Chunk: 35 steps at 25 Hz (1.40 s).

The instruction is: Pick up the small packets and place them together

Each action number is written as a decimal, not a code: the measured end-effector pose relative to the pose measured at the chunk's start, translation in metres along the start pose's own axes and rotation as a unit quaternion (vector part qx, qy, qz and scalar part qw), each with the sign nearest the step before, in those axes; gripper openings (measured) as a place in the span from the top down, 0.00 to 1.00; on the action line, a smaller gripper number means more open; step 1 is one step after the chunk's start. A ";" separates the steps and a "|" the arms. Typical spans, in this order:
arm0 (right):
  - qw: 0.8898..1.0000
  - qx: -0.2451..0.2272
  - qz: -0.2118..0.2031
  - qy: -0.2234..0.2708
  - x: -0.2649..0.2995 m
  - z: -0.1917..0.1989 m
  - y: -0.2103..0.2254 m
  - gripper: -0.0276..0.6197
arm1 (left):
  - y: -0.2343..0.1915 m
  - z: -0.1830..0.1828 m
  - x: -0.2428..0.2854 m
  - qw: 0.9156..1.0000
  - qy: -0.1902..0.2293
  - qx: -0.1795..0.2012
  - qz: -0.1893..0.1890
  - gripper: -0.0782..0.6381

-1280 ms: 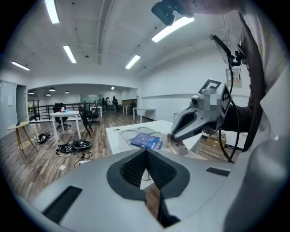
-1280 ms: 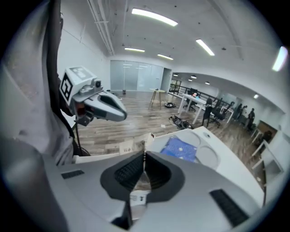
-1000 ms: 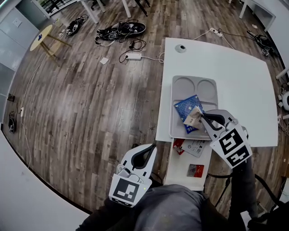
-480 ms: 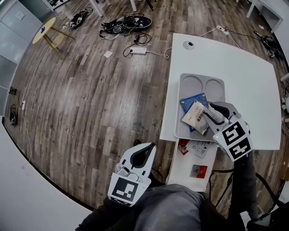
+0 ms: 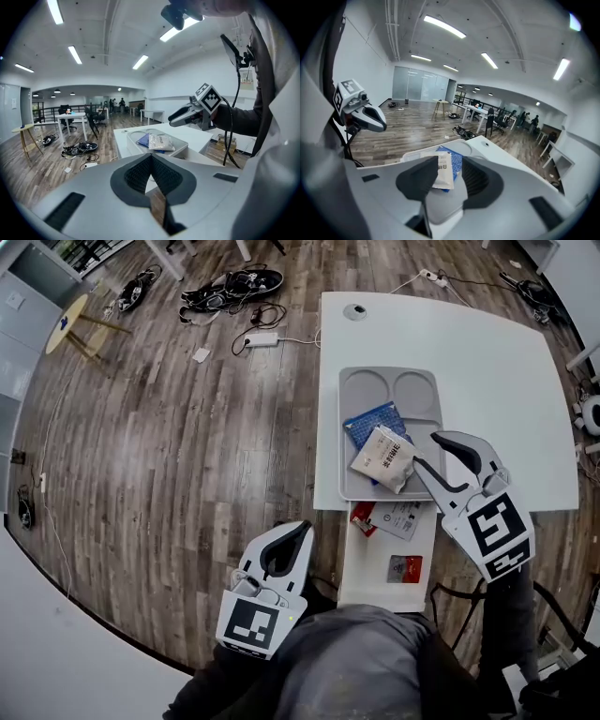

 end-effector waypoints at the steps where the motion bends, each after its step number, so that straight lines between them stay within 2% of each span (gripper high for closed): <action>1: 1.000 0.004 -0.010 0.002 -0.006 0.003 -0.007 0.71 | 0.002 0.000 0.001 1.000 0.000 0.001 0.004 0.91; 6: 0.995 0.034 -0.094 -0.013 -0.021 0.027 -0.056 0.71 | 0.012 -0.001 0.008 1.000 0.001 0.006 0.019 0.91; 9: 0.991 0.023 -0.123 -0.054 -0.008 0.044 -0.090 0.71 | 0.015 -0.001 0.011 1.000 0.001 0.008 0.026 0.91; 14: 0.983 -0.047 -0.118 -0.135 0.024 0.061 -0.126 0.71 | 0.012 -0.003 0.010 1.000 -0.001 0.004 0.027 0.91; 24: 0.963 -0.100 -0.110 -0.224 0.057 0.075 -0.134 0.71 | -0.007 0.005 0.003 1.000 -0.002 -0.009 0.012 0.91; 26: 0.961 -0.094 -0.122 -0.231 0.059 0.074 -0.135 0.71 | -0.011 0.006 0.002 1.000 -0.001 -0.013 0.006 0.91; 29: 0.957 -0.083 -0.150 -0.232 0.060 0.075 -0.140 0.86 | -0.014 0.006 0.000 1.000 0.001 -0.013 0.001 0.91; 31: 0.960 -0.086 -0.144 -0.226 0.059 0.077 -0.142 0.94 | -0.013 0.006 0.000 1.000 0.003 -0.012 0.000 0.91; 35: 0.965 -0.072 -0.139 -0.211 0.054 0.074 -0.137 0.95 | -0.012 0.004 0.000 1.000 0.008 -0.008 -0.001 0.91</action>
Point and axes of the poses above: the fingertips, and each gripper's own axes: x forward along the fingers, y to its right, z out of its underside, the point moved 10 cm from there along -x, backward along the fingers, and after that the axes turned 5 degrees about y, right-handed, at the moved point
